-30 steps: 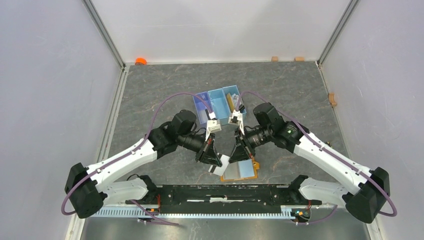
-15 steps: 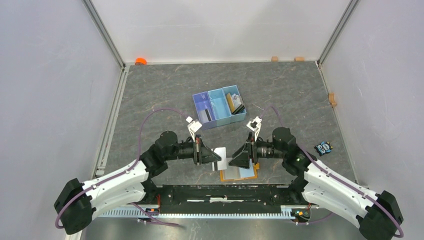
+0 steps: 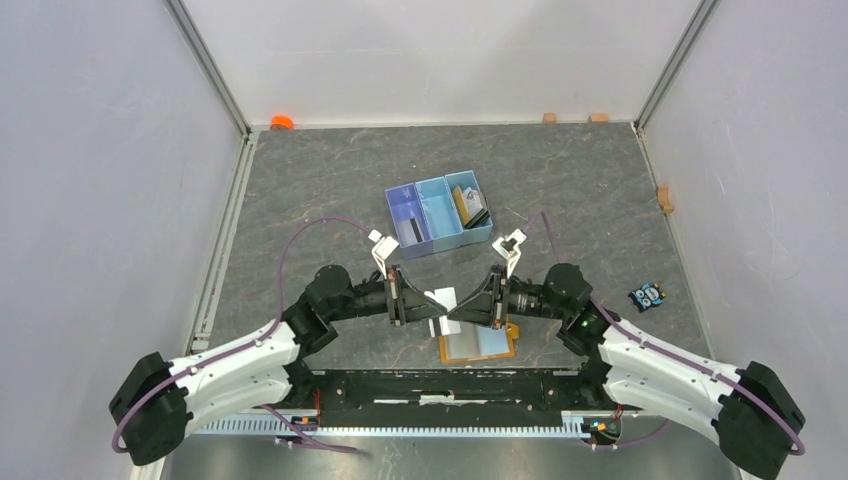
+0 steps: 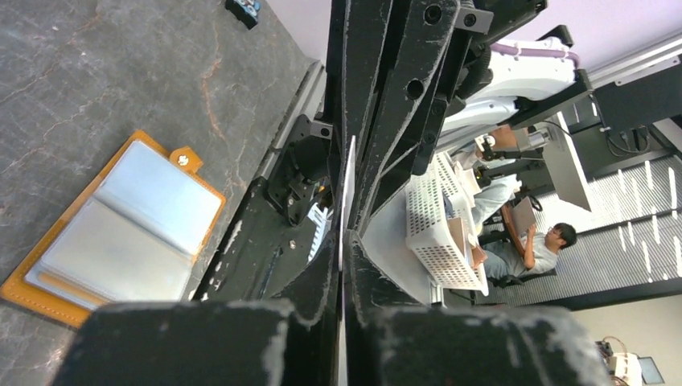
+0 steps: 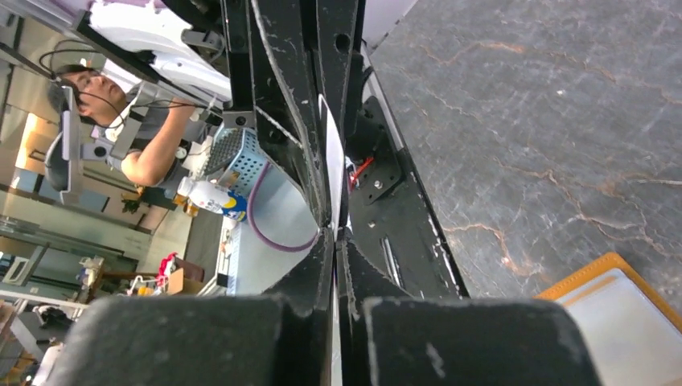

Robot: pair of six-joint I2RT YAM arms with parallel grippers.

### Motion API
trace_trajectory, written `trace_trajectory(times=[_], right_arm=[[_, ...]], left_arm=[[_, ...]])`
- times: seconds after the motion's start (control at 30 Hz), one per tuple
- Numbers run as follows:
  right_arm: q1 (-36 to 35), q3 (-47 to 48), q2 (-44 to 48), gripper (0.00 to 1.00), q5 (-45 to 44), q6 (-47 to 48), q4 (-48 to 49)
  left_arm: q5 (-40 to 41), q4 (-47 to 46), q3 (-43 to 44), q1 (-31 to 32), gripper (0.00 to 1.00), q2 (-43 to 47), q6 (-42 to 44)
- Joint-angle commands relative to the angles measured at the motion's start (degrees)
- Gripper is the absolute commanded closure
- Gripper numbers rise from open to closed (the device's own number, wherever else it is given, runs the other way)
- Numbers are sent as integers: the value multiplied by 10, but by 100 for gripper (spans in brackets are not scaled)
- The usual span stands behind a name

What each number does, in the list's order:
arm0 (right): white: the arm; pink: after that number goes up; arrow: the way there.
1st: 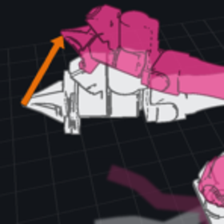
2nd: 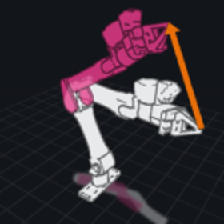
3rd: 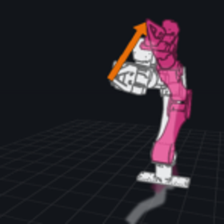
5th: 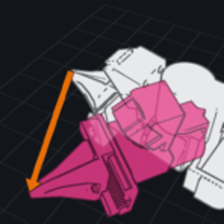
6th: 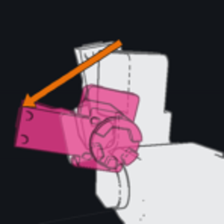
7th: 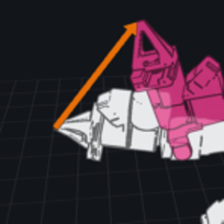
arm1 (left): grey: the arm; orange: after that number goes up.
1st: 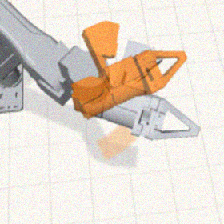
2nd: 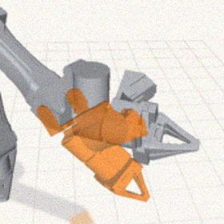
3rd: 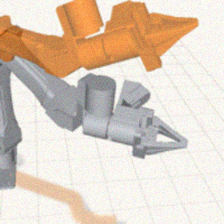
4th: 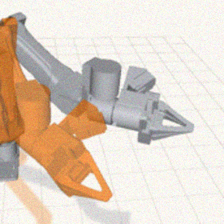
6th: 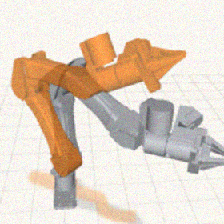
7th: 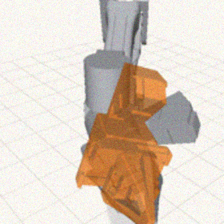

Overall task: Put the credit cards into the card holder
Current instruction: Insert the credit card into the card holder.

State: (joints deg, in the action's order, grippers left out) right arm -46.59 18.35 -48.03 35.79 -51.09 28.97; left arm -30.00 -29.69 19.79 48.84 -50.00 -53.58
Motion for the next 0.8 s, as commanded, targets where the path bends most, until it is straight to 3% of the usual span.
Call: trace_trajectory(times=[0.0,0.1,0.17,0.2,0.37,0.53,0.67,0.77], right_arm=[[-6,4,-5,100,-29,17,-32],[4,15,-2,100,-67,62,-144],[24,13,0,100,-72,78,-186],[39,8,3,100,-71,84,-202],[138,-26,18,100,-48,122,-263],[192,-56,19,100,-26,152,-286],[226,-98,11,100,24,137,-248],[230,-114,8,100,36,129,-236]], left_arm=[[18,10,-1,6,86,-12,-7],[54,116,20,6,43,-19,21],[81,180,33,6,27,-29,36],[95,206,39,6,25,-39,43],[159,284,56,22,23,-108,48],[237,283,70,72,29,-187,17],[259,260,72,96,31,-230,-7],[265,257,78,103,40,-254,-12]])
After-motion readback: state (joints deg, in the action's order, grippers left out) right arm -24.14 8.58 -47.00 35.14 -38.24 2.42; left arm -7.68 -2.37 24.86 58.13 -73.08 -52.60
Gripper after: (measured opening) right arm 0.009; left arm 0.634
